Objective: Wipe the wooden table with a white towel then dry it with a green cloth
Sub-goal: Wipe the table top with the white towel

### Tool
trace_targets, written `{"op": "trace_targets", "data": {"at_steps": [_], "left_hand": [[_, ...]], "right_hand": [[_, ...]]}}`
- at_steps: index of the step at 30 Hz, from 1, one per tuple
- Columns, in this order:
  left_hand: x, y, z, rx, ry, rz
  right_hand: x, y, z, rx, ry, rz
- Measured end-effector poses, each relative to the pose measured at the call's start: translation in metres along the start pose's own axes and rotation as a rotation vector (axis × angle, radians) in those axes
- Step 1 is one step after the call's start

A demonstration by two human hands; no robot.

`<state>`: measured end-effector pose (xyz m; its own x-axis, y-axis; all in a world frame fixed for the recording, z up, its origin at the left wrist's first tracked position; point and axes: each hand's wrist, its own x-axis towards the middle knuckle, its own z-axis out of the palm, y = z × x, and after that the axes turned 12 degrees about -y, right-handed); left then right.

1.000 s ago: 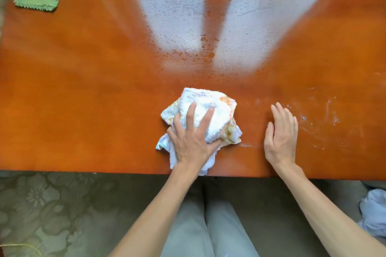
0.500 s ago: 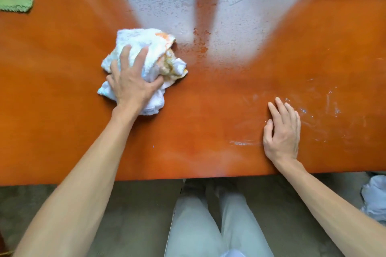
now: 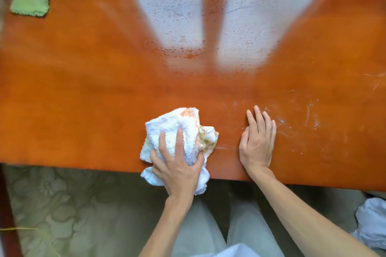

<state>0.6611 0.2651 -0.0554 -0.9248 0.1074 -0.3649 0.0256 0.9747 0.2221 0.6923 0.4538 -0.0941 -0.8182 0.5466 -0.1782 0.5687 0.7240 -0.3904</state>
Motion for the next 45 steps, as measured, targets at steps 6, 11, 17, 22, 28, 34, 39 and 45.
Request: {"op": "trace_targets", "data": {"at_steps": [6, 11, 17, 22, 28, 34, 39, 45], "left_hand": [[0.022, 0.066, 0.008, 0.087, -0.023, 0.246], [0.095, 0.063, -0.020, 0.101, -0.034, 0.373], [0.164, 0.029, -0.069, 0.101, -0.081, 0.294], [0.138, 0.000, -0.063, 0.013, -0.016, 0.130], [0.035, 0.011, -0.008, -0.001, 0.048, 0.072], [-0.015, 0.063, 0.022, 0.113, -0.060, 0.125], [0.023, 0.081, 0.014, 0.143, -0.029, 0.359], [0.114, 0.106, -0.022, 0.153, -0.080, 0.367]], "right_hand": [[0.000, 0.008, 0.002, 0.117, 0.032, -0.040], [-0.002, 0.007, -0.001, 0.109, 0.016, -0.051], [-0.002, 0.009, -0.011, 0.138, -0.121, -0.053], [-0.005, 0.022, -0.032, 0.195, -0.221, -0.137], [-0.010, 0.068, -0.052, 0.059, -0.144, -0.129], [-0.017, 0.120, -0.062, -0.056, -0.076, 0.023], [-0.021, 0.134, -0.054, -0.107, -0.075, 0.070], [-0.021, 0.134, -0.052, -0.104, -0.038, 0.066]]}}
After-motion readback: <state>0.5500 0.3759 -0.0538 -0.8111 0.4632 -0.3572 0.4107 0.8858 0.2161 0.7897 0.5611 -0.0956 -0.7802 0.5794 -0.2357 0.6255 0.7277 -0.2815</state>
